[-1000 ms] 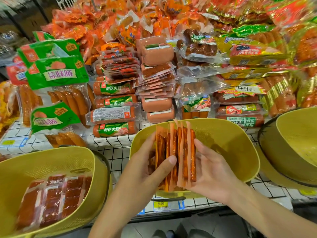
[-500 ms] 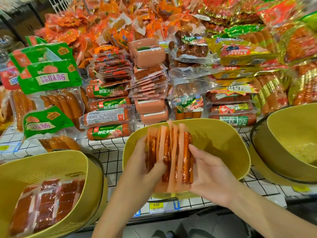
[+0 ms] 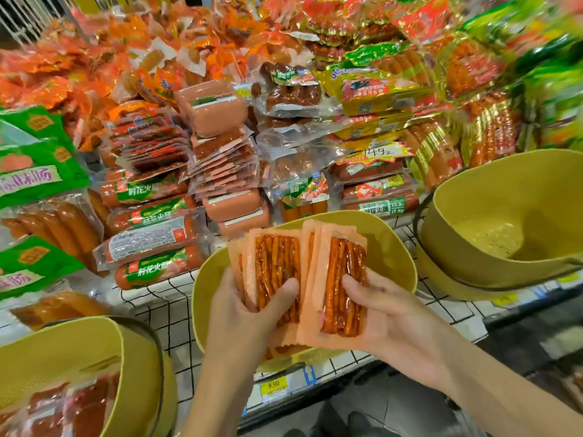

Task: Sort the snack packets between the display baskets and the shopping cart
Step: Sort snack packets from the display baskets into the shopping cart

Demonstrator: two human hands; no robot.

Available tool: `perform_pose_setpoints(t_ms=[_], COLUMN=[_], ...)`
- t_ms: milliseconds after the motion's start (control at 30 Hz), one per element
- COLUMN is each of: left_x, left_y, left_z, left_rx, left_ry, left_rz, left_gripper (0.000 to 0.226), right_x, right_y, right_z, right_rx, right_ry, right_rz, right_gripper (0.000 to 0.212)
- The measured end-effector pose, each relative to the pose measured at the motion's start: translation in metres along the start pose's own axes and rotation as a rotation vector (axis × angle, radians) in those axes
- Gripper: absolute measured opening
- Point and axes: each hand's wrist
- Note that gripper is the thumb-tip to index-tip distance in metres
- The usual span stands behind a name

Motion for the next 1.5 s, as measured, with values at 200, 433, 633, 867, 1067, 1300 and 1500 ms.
perform_pose_setpoints(t_ms=[200, 433, 633, 867, 1067, 1300, 1500], left_x=[-0.003, -0.006, -0.032, -0.071, -0.099, -0.150, -0.212], left_y=[-0.027, -0.140, -0.264, -0.409, -0.514, -0.623, -0.689], left_z=[-0.007, 0.020, 0.062, 0.099, 0.100, 0.073, 0.050], left_rx=[-0.230, -0.646, -0.892, -1.034, -1.099, -1.148, -1.171], left_ry=[0.065, 0.034, 0.034, 0.031, -0.013, -0.034, -0.016], left_rz=[0.127, 0.026, -0.008, -0.150, -0.287, -0.500, -0.790], left_gripper=[0.041, 0.047, 0.044, 0.033, 0.034, 0.026, 0.027], right_x=[0.007, 0.022, 0.039, 0.043, 0.022, -0.024, -0.047], right_y=[0.010, 0.041, 0.085, 0.144, 0.203, 0.312, 0.417], right_z=[0.061, 0.173, 0.288, 0.421, 0.493, 0.502, 0.467], right_rx=[0.354, 0.799, 1.075, 1.296, 1.421, 1.522, 1.600], right_ry=[0.284, 0.615, 0.852, 0.954, 0.997, 0.969, 0.762], right_rz=[0.084, -0.053, -0.134, -0.209, -0.265, -0.377, -0.546], right_gripper=[0.050, 0.033, 0.025, 0.039, 0.043, 0.033, 0.032])
Point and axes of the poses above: each hand's wrist, its own z-axis away from the middle knuckle, its own y-axis out of the back of the hand, x = y × z, and after that the axes turned 7 degrees about -z, right-handed
